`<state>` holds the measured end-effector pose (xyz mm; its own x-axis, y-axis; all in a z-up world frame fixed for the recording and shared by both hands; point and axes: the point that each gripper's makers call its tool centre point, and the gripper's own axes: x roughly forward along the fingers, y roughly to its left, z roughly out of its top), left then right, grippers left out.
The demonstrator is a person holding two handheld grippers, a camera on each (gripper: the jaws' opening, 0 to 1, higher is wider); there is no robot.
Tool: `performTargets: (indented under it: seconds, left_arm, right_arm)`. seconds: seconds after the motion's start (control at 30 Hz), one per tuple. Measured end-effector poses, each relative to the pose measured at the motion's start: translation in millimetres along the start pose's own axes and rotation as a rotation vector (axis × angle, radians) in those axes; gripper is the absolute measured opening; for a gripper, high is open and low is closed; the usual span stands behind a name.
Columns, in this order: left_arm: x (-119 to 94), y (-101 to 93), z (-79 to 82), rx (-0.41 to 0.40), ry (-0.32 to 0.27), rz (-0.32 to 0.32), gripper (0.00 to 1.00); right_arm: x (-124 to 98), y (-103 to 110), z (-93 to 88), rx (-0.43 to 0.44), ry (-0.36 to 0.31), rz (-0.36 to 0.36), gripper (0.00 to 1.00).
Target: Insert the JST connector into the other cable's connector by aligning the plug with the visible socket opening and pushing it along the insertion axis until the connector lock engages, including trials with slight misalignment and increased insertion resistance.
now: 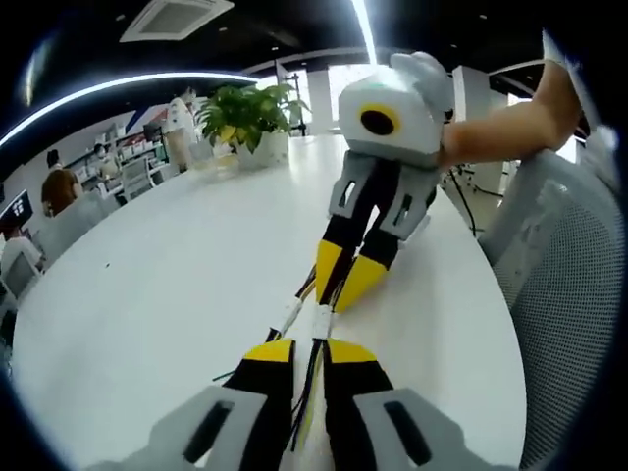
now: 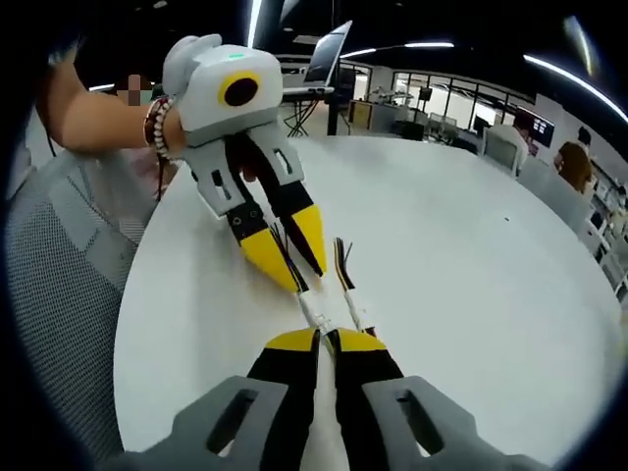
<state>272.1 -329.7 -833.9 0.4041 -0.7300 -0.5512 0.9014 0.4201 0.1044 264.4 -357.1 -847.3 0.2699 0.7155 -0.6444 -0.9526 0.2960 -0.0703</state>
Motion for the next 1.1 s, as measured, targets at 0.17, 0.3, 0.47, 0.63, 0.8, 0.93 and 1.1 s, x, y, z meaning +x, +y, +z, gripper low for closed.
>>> performTargets:
  seconds: [0.17, 0.3, 0.47, 0.63, 0.8, 0.93, 1.1]
  left_arm:
    - [-1.7, 7.5, -4.7, -0.069, 0.008, 0.022, 0.12]
    - [0.2, 6.6, -9.0, -0.101, 0.01, 0.02, 0.12]
    - [1.6, 5.3, -13.4, -0.173, 0.006, 0.018, 0.12]
    - [-0.8, 12.2, -15.8, -0.201, 0.006, 0.044, 0.12]
    - [-3.1, 16.2, -15.8, -0.228, -0.004, 0.057, 0.12]
    - [-4.5, 17.4, -15.0, -0.237, -0.007, 0.066, 0.12]
    - [-5.6, 17.5, -14.5, -0.234, -0.006, 0.069, 0.13]
  right_arm:
    - [0.8, -4.4, -2.1, 0.027, 0.013, -0.022, 0.03]
    - [2.0, -4.9, -6.0, 0.035, 0.022, -0.025, 0.03]
    - [1.5, -8.2, -6.7, 0.062, 0.017, -0.035, 0.04]
    - [0.8, -8.8, -7.3, 0.098, 0.011, -0.031, 0.04]
    - [-0.6, -6.1, -8.0, 0.103, 0.01, -0.018, 0.04]
    - [-1.8, -6.7, -8.4, 0.106, 0.012, -0.022, 0.04]
    - [-5.6, -9.3, -3.0, 0.127, -0.015, -0.029, 0.06]
